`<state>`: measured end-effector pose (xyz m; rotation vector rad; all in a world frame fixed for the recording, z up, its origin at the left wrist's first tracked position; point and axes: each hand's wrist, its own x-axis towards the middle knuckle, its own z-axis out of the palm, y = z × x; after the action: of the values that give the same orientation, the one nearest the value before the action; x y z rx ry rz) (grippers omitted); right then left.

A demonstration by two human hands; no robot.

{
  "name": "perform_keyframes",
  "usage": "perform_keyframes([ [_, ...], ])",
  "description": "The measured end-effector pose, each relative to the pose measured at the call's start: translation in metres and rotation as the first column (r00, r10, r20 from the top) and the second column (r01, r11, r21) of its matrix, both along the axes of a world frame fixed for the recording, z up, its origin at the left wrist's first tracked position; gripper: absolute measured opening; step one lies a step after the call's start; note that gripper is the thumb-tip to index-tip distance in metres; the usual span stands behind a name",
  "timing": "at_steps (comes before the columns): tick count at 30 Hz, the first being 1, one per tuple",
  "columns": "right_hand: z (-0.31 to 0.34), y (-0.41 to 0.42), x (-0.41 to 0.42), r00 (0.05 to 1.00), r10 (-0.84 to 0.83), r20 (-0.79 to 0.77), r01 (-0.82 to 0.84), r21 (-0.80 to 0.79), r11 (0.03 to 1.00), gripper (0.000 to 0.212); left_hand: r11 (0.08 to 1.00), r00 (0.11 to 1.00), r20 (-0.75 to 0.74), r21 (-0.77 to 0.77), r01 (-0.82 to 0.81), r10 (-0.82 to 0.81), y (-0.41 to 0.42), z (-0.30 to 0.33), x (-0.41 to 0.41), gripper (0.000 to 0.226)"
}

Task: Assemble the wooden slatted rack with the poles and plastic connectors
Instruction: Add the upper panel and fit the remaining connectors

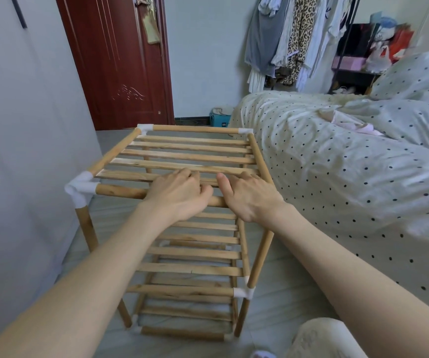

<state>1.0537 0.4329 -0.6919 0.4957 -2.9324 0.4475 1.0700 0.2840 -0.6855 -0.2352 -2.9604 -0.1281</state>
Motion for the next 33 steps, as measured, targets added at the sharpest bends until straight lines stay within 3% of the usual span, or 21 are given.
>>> perform_keyframes([
  [5,0.002,0.002,-0.004,0.999,0.026,-0.033,-0.025,0.024,0.999,0.059,0.997,0.986,-0.158,-0.054,-0.055,0.046,0.005,-0.006,-0.005,0.049],
  [8,0.001,0.0,-0.009,0.998,0.024,-0.065,-0.022,0.046,0.999,0.066,0.994,0.981,-0.183,-0.079,-0.077,0.062,0.008,-0.003,-0.004,0.05],
  [13,0.001,-0.001,-0.012,0.994,0.055,-0.097,-0.049,0.058,0.997,0.061,0.987,0.972,-0.22,-0.12,-0.106,0.078,0.01,0.0,-0.001,0.072],
  [16,0.002,-0.001,-0.009,0.992,0.067,-0.103,-0.064,0.034,0.997,0.053,0.982,0.97,-0.221,-0.131,-0.133,0.101,0.012,0.001,0.002,0.066],
  [22,0.003,0.002,-0.006,0.996,0.047,-0.075,-0.055,-0.1,0.993,0.044,0.991,0.982,-0.178,-0.098,-0.086,0.068,0.009,-0.001,-0.006,0.06],
  [28,-0.003,0.006,-0.005,0.998,0.037,-0.058,-0.037,0.004,0.999,0.058,1.0,0.999,0.044,0.017,0.011,-0.011,0.004,0.002,-0.008,0.051],
  [33,-0.001,0.007,-0.014,0.998,0.063,-0.023,-0.062,0.05,0.997,0.059,1.0,1.0,0.018,0.014,-0.012,0.012,0.006,0.002,-0.012,0.049],
])
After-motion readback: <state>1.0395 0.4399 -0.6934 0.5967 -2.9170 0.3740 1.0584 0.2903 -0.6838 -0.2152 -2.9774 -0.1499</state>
